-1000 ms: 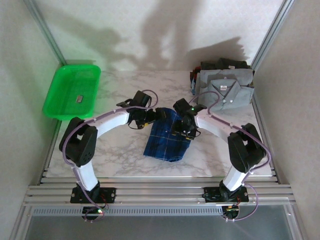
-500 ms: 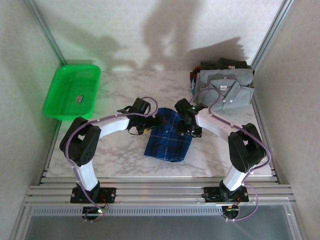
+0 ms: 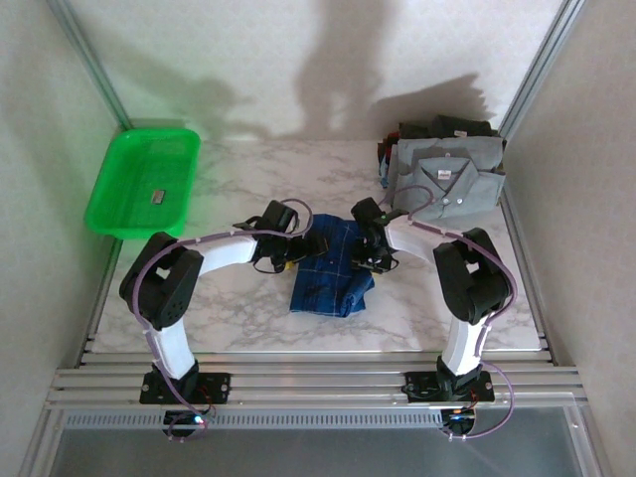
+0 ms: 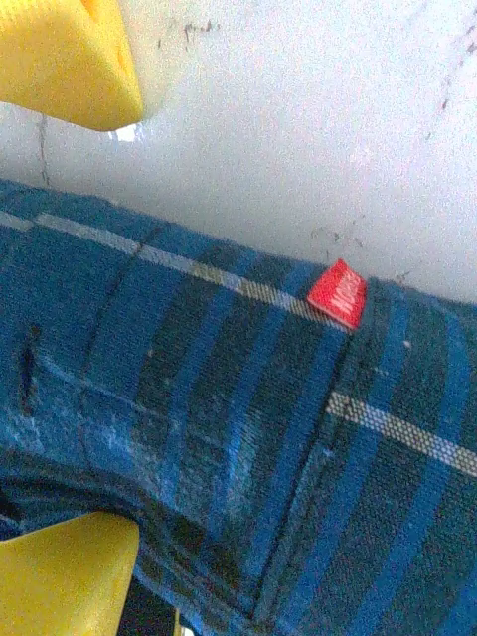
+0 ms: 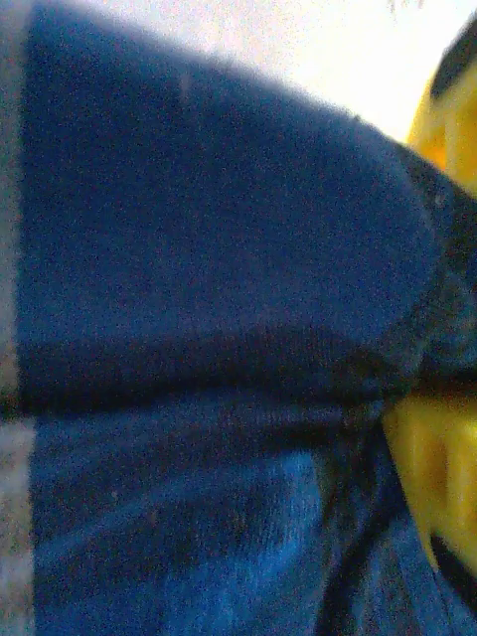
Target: Fold and stack the long sleeve shirts
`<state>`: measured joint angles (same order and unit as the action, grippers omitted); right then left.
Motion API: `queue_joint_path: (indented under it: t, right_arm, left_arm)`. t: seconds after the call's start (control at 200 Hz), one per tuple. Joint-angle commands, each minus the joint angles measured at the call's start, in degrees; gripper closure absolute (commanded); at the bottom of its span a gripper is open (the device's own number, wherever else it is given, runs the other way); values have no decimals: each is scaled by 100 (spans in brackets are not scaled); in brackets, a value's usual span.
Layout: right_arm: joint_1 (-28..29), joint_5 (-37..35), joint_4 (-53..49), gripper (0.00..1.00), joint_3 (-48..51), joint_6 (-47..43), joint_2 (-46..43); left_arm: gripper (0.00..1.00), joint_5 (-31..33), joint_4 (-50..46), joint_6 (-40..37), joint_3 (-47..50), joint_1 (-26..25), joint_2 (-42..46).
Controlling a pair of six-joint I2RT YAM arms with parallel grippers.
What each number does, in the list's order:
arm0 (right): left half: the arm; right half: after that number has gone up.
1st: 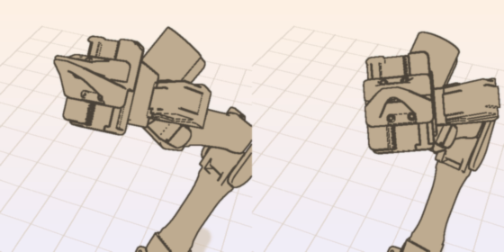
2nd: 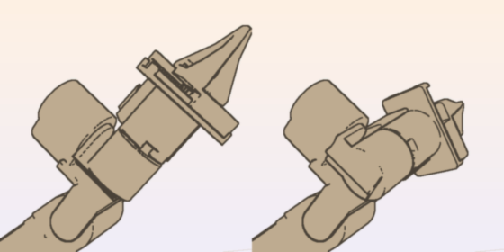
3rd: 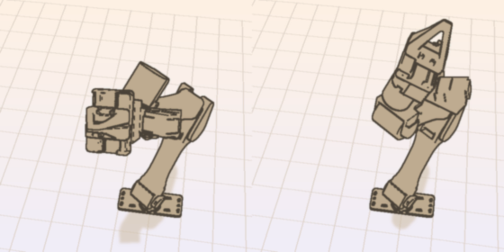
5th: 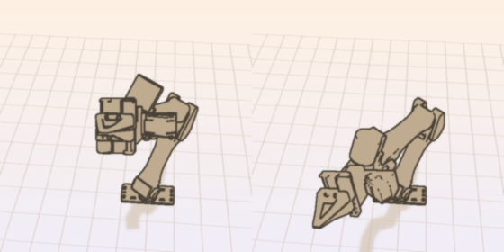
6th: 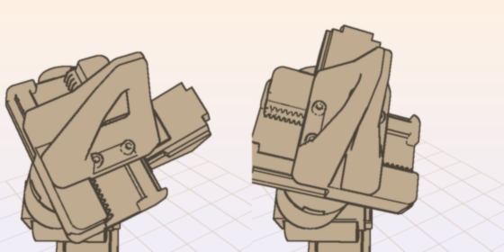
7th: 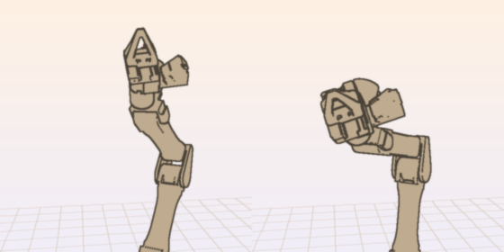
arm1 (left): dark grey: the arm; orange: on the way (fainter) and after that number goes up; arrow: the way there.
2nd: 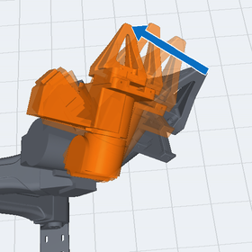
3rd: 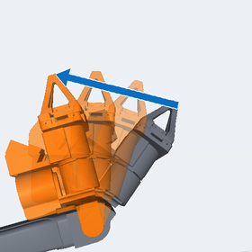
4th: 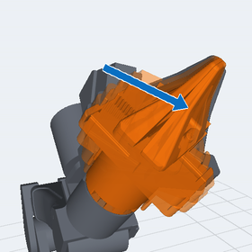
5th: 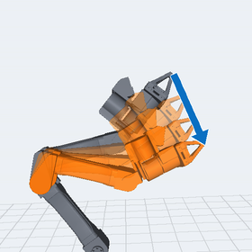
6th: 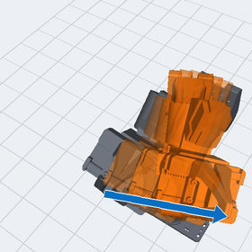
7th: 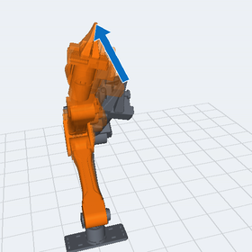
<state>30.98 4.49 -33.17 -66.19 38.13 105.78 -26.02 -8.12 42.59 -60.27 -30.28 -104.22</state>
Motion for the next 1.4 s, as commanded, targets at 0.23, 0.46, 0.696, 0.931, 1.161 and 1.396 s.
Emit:
queue_joint_path:
  t: [0.23, 0.46, 0.696, 0.931, 1.161, 1.396]
  right_arm:
    - [77, -1857, -1744, 100, -861, 58, -1208]
    - [369, -4356, -4415, 100, -2477, 112, -1714]
    - [1715, -5481, -6358, 100, -4041, 1094, 607]
    - [2682, -4506, -6550, 100, -6943, 630, 3702]
    - [2848, -1784, -4732, 75, -7368, 233, 3756]
    - [2353, -468, -3135, 39, -5284, 425, 1745]
  left_arm:
    - [0, 173, -161, -219, -455, 356, 717]
    - [0, 429, -492, -402, -1499, 1137, 1553]
    - [1, 418, -826, -578, -1465, 1393, 1993]
    - [0, 653, -1175, -463, -202, 1570, 2892]
    - [1, 824, -1747, -436, 164, 1831, 3645]
    - [1, 598, -2043, -74, 507, 1843, 4043]
